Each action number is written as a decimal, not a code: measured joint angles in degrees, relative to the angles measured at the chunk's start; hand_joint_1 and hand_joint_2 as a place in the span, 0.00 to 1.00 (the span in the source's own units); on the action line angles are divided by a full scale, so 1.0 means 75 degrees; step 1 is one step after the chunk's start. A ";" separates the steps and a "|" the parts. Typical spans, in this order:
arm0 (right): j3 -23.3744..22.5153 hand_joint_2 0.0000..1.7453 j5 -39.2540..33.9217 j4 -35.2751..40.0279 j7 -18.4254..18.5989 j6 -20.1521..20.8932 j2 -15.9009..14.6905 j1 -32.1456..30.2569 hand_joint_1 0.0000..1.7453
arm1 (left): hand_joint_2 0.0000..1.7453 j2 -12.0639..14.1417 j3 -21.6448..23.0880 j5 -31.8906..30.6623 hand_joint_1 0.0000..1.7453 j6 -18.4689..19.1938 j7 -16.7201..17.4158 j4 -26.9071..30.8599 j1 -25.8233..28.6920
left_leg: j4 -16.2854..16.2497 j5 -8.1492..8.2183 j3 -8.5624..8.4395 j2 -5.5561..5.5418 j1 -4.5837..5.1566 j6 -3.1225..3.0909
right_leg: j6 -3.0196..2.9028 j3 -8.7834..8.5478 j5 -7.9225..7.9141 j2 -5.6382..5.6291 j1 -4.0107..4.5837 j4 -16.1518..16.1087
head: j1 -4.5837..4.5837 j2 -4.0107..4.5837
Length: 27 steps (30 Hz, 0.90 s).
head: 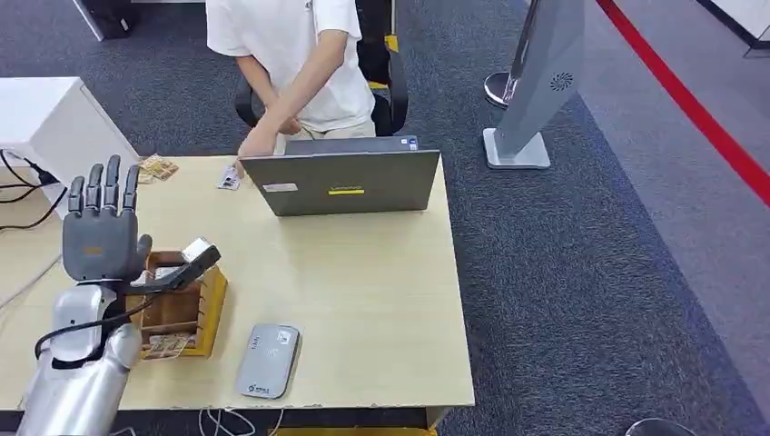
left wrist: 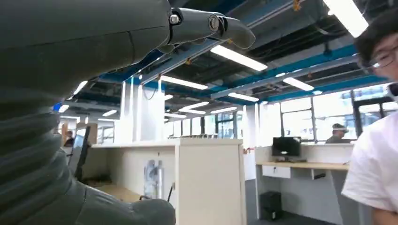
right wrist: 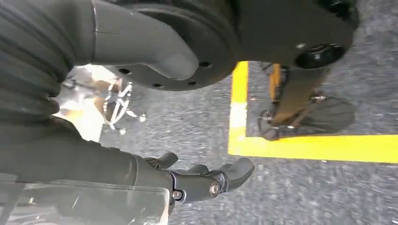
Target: Pass the card to the sensor for recognition and then transmit it.
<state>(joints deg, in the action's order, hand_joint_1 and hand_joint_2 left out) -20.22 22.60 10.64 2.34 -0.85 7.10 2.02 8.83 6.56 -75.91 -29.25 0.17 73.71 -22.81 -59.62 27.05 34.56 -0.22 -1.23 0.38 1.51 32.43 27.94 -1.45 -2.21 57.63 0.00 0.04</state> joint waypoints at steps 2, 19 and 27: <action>-0.0078 1.00 -0.0044 0.0000 -0.0018 -0.0041 0.0014 0.0022 0.00 | 1.00 0.0046 0.0055 -0.0128 0.00 0.0205 0.0087 0.0624 0.0281 | 0.0000 0.0001 -0.0001 -0.0001 0.0001 0.0000 | 0.0001 0.0000 0.0001 0.0003 -0.0001 -0.0001 | 0.0006 0.0000; -0.0493 1.00 -0.0224 -0.0003 -0.0073 -0.0120 0.0122 0.0019 0.00 | 1.00 0.0262 0.0519 -0.0563 0.00 0.0403 0.0175 0.3284 0.2050 | 0.0001 -0.0001 -0.0005 -0.0005 0.0001 0.0000 | 0.0002 -0.0004 0.0002 0.0015 0.0000 0.0000 | 0.0011 0.0000; -0.0606 1.00 -0.0210 0.0000 -0.0146 -0.0117 0.0137 0.0019 0.00 | 1.00 0.0420 0.0737 -0.0196 0.00 0.1442 0.0231 0.3473 0.2232 | 0.0002 -0.0006 -0.0009 -0.0008 0.0000 0.0001 | 0.0001 -0.0006 0.0001 0.0015 0.0000 0.0001 | 0.0011 0.0000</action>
<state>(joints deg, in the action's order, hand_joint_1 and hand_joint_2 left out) -24.76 21.03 10.64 1.25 -1.73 8.13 2.16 11.98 12.08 -77.38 -18.44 1.90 99.75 -6.07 -59.61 27.01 34.49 -0.28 -1.23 0.38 1.52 32.38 27.95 -1.33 -2.21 57.64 0.09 0.04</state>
